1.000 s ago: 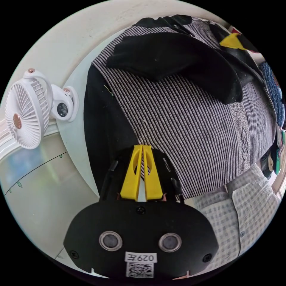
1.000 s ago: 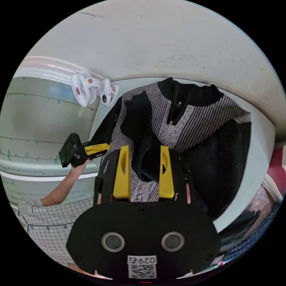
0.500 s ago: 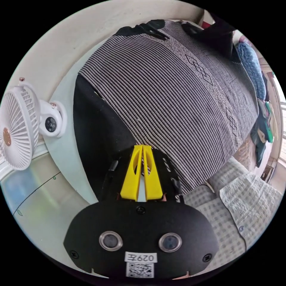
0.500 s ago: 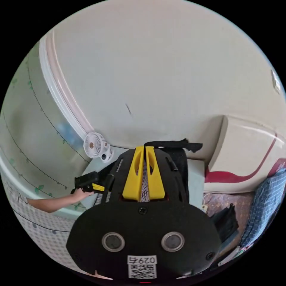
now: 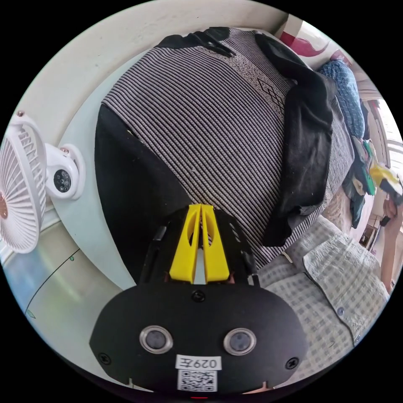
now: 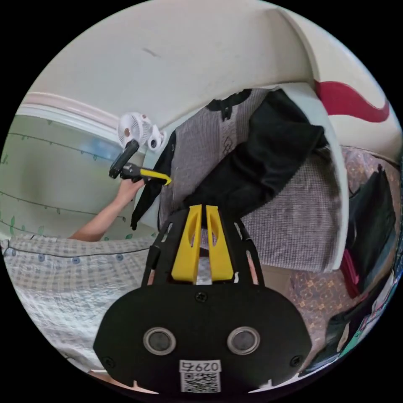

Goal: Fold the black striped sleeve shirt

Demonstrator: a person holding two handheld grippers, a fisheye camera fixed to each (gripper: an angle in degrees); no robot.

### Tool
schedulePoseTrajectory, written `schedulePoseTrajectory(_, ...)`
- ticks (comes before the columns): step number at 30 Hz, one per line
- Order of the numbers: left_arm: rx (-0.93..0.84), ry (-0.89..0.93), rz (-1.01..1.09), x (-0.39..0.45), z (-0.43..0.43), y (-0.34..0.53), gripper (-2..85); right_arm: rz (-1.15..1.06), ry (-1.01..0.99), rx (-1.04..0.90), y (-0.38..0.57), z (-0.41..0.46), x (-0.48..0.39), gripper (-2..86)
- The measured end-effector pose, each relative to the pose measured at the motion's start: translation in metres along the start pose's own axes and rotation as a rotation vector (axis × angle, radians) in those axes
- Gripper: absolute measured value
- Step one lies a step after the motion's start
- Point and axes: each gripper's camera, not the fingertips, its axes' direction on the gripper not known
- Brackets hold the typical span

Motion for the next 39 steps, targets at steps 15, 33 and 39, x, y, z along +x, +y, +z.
schedulePoseTrajectory(15, 0.000, 0.591, -0.201, 0.021, -0.002, 0.041, 4.3, 0.618, -0.824, 0.192, -0.060, 0.003, 0.284, 7.6)
schedulePoseTrajectory(33, -0.013, 0.386, -0.157, 0.048, -0.065, 0.034, -1.0, 0.100, -0.036, 0.098, -0.082, -0.112, 0.224, 0.6)
schedulePoseTrajectory(39, -0.014, 0.310, -0.153, 0.058, -0.082, 0.039, -1.0, -0.247, 0.309, -0.123, -0.194, -0.001, 0.115, -0.3)
